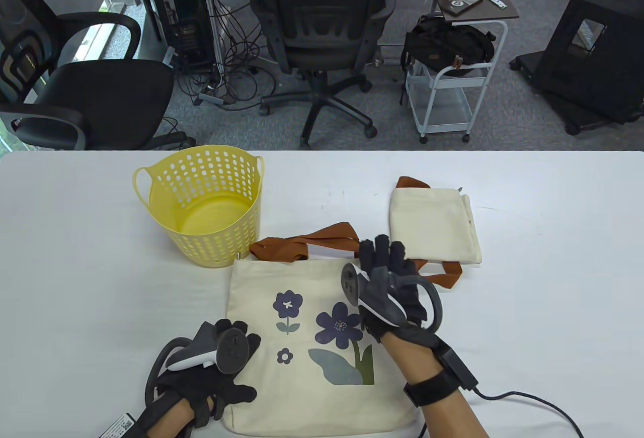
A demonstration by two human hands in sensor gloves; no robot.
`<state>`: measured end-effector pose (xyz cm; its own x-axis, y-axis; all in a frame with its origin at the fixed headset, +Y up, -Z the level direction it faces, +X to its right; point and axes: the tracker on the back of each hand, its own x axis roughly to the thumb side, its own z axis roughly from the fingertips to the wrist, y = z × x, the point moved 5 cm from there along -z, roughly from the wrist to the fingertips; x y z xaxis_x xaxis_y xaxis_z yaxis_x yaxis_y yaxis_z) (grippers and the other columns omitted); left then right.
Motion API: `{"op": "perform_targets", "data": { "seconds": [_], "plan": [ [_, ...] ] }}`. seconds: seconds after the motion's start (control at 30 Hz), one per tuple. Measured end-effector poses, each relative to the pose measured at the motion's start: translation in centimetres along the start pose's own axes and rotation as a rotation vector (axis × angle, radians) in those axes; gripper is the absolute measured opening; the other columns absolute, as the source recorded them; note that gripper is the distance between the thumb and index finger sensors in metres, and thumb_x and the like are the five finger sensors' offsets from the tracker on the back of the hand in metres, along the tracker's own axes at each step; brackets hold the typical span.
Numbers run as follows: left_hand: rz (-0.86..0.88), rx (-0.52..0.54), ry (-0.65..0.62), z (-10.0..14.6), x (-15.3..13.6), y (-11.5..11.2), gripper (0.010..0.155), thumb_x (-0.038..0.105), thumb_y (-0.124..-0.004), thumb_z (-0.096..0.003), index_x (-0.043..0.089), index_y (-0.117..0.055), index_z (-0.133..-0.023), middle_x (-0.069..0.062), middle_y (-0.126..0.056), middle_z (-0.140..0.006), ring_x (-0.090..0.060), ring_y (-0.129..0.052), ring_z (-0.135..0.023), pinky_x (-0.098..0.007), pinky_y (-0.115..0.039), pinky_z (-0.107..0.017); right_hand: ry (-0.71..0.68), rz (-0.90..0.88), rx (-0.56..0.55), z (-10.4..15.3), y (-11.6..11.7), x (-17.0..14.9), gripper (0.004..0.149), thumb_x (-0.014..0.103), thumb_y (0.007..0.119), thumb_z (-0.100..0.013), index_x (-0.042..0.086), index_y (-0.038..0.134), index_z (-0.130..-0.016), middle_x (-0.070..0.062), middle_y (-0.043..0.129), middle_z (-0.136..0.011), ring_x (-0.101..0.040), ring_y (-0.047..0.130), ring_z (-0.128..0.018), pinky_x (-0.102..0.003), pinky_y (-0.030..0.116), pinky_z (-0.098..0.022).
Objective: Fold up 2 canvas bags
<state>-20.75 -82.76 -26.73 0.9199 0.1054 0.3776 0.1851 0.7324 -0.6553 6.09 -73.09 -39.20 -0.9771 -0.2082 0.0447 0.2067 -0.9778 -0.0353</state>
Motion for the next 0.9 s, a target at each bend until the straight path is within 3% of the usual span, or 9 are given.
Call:
{"op": "perform_targets", "data": {
  "seconds": [0.17, 0.4, 0.5, 0.57, 0.63, 0.77, 0.9],
  "plan": [
    [0.01, -0.001, -0.002, -0.1, -0.1, -0.1, 0.095, 0.061, -0.074, -0.0384, 0.035, -0.01, -0.104, 0.001, 0.009, -0.109, -0.036, 0.01, -0.104, -0.063, -0.011, -0.076, -0.049, 0.084, 0.013, -4.7, -0.7, 4.3, 0.08, 0.05, 0.086, -0.043, 0.03, 0.043, -0.108, -0.006, 0.041, -0.118, -0.033, 0.049, -0.109, -0.054, 0.054, -0.078],
    [0.046, 0.009, -0.005, -0.3, -0.2, 0.0, 0.095, 0.06, -0.076, -0.0378, 0.036, -0.012, -0.104, 0.002, 0.008, -0.109, -0.035, 0.009, -0.104, -0.063, -0.01, -0.076, -0.086, 0.186, 0.121, -11.0, 1.2, 8.1, 0.074, 0.045, 0.09, -0.041, 0.034, 0.054, -0.105, -0.004, 0.045, -0.118, -0.034, 0.045, -0.11, -0.056, 0.051, -0.079],
    [0.057, 0.017, -0.009, -0.3, -0.2, 0.0, 0.095, 0.058, -0.077, -0.0377, 0.035, -0.013, -0.104, 0.002, 0.007, -0.109, -0.035, 0.009, -0.104, -0.064, -0.009, -0.075, -0.085, 0.182, 0.152, -13.0, 2.1, 8.7, 0.062, 0.04, 0.091, -0.042, 0.033, 0.067, -0.099, -0.002, 0.061, -0.113, -0.032, 0.059, -0.106, -0.054, 0.057, -0.077],
    [0.064, 0.021, -0.015, -0.3, -0.3, 0.0, 0.095, 0.058, -0.078, -0.0376, 0.035, -0.013, -0.104, 0.001, 0.007, -0.109, -0.036, 0.009, -0.104, -0.064, -0.009, -0.075, -0.031, 0.2, 0.139, -14.3, 2.2, 8.2, 0.05, 0.036, 0.087, -0.045, 0.034, 0.075, -0.093, 0.001, 0.076, -0.104, -0.028, 0.075, -0.098, -0.052, 0.065, -0.073],
    [0.069, 0.025, -0.02, -0.3, -0.3, 0.0, 0.095, 0.058, -0.078, -0.0376, 0.035, -0.014, -0.104, 0.002, 0.007, -0.109, -0.036, 0.009, -0.104, -0.064, -0.009, -0.075, 0.045, 0.087, 0.076, -15.7, 1.3, 6.7, 0.039, 0.034, 0.085, -0.046, 0.033, 0.084, -0.085, 0.003, 0.087, -0.094, -0.026, 0.085, -0.089, -0.05, 0.071, -0.069],
    [0.078, 0.035, -0.021, -0.3, -0.3, 0.0, 0.095, 0.057, -0.079, -0.0369, 0.035, -0.015, -0.104, 0.002, 0.005, -0.11, -0.036, 0.008, -0.104, -0.063, -0.01, -0.075, 0.194, -0.22, 0.089, -17.1, -0.3, 3.2, 0.039, 0.041, 0.084, -0.046, 0.031, 0.086, -0.083, 0.001, 0.091, -0.089, -0.027, 0.089, -0.084, -0.05, 0.074, -0.065],
    [0.081, 0.037, -0.022, -0.2, -0.3, 0.1, 0.096, 0.057, -0.08, -0.0367, 0.035, -0.016, -0.104, 0.002, 0.005, -0.11, -0.036, 0.008, -0.104, -0.063, -0.01, -0.075, 0.338, -0.443, 0.085, -18.2, 0.3, -0.1, 0.042, 0.049, 0.081, -0.045, 0.029, 0.088, -0.081, -0.001, 0.093, -0.086, -0.028, 0.091, -0.081, -0.051, 0.075, -0.062]
  ]
}}
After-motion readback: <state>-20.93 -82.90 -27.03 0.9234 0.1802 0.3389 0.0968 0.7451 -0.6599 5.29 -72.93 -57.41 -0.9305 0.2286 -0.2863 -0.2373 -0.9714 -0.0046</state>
